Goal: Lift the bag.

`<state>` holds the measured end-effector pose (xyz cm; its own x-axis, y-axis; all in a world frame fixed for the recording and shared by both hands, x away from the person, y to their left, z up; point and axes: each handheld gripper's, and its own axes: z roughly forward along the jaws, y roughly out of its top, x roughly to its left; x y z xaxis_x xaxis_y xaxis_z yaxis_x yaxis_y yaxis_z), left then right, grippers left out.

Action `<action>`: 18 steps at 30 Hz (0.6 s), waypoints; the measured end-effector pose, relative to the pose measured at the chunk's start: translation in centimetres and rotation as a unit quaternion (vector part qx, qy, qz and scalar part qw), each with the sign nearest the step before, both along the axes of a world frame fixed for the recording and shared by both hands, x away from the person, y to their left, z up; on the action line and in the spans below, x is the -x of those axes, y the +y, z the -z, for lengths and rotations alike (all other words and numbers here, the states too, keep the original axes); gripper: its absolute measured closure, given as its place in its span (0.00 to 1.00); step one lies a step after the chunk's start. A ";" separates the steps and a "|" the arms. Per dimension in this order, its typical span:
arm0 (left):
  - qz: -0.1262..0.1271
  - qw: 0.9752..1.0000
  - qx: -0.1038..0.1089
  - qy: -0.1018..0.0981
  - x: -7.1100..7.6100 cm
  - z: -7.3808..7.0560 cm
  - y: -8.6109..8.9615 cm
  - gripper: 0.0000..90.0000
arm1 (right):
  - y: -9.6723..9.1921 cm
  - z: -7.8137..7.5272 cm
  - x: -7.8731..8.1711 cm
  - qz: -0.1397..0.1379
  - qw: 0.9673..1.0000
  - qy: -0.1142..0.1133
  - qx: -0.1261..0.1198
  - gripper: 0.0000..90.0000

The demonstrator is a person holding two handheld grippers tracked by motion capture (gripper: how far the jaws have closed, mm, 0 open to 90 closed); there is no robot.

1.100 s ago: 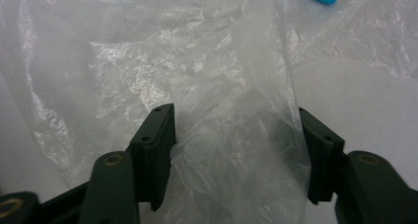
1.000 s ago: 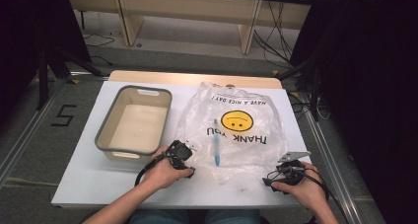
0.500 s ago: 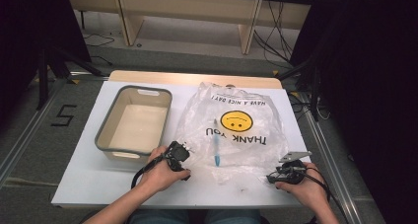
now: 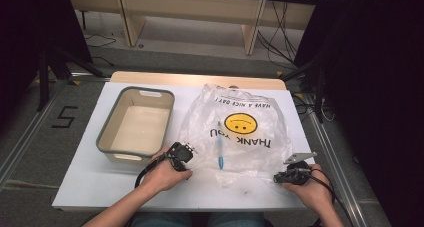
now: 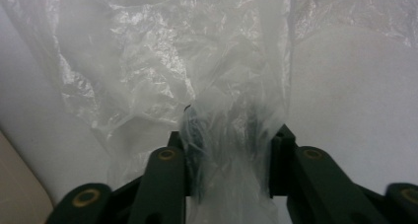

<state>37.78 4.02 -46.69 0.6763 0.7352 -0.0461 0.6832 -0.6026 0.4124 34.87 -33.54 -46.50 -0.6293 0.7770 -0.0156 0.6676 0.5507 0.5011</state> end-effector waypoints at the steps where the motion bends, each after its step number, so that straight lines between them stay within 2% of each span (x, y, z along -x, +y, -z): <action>1: 0.002 1.000 -0.001 -0.002 -0.1 0.0 0.1 0.81 | 0.0 0.0 0.0 0.002 1.000 0.003 -0.002 0.95; 7: 0.014 1.000 0.006 -0.007 0.0 0.1 0.1 0.99 | 0.1 -0.1 0.0 -0.003 1.000 0.004 -0.001 0.99; 12: 0.025 0.999 0.006 -0.021 0.3 0.1 0.2 0.99 | 0.0 -0.2 0.0 0.002 1.000 0.006 -0.007 0.99; 18: 0.041 0.997 0.023 -0.055 1.1 -0.8 0.1 0.99 | -0.5 -0.7 0.0 0.008 1.000 -0.006 -0.024 1.00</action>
<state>36.73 4.17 -45.89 0.7365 0.6764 -0.0004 0.5821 -0.6335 0.5097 34.82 -34.03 -45.84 -0.6162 0.7875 0.0140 0.6700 0.5148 0.5348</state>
